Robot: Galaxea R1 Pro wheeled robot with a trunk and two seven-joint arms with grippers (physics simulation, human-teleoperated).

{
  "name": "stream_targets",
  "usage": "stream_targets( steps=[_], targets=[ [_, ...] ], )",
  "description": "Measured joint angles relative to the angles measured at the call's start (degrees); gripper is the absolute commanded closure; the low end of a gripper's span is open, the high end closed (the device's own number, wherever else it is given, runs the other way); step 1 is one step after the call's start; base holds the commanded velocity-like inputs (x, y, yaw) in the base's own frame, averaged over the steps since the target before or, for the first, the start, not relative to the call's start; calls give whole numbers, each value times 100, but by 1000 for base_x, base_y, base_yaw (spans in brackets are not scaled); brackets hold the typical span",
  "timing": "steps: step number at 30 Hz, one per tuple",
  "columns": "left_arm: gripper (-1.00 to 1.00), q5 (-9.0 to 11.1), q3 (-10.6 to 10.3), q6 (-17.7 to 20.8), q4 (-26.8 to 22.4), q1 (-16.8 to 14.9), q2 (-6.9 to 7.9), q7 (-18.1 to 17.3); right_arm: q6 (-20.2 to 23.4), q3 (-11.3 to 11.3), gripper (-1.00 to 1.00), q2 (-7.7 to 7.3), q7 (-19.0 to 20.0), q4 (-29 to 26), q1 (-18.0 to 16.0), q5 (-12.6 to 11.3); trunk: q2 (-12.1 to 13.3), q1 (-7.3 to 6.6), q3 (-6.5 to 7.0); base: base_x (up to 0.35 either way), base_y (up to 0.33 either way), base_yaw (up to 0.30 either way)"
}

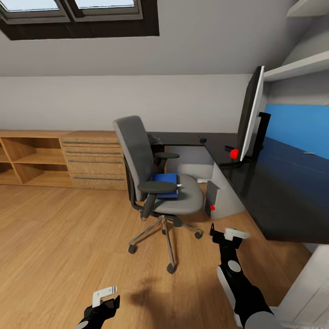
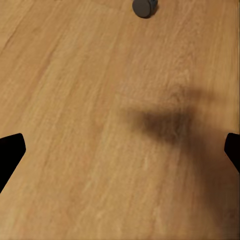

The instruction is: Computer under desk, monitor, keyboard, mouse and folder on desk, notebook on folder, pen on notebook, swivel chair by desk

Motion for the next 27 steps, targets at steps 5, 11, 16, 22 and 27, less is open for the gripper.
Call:
stream_targets(
  steps=[5, 11, 16, 22, 27],
  targets=[
    [-100, 0, 0, -3, -1, 2, -3, -1, -1, 0, -100, -1, 0, 3, -1, 0, 0, 0, 18, 0, 0, -82],
    [-100, 0, 0, -3, 0, 4, 1, 4, -57, 0, -100, -5, 5, 12, -1, 8, 0, 0, 24, 0, 0, -21],
    [-100, 1, 0, -3, 41, 2, -3, 0, -341, 1, -100, -19, 21, 142, -1, 20, 0, 0, 25, 0, 0, -5],
    [-100, 1, 0, -4, 75, 2, 1, -1, -480, 4, -100, -36, 37, 245, -1, 16, 0, 0, 25, 0, 0, -1],
    [-100, 1, 0, -4, 84, 2, 4, -7, -519, 8, -100, -37, 45, 277, -1, 13, 0, 0, 26, 0, 0, 0]
  ],
)
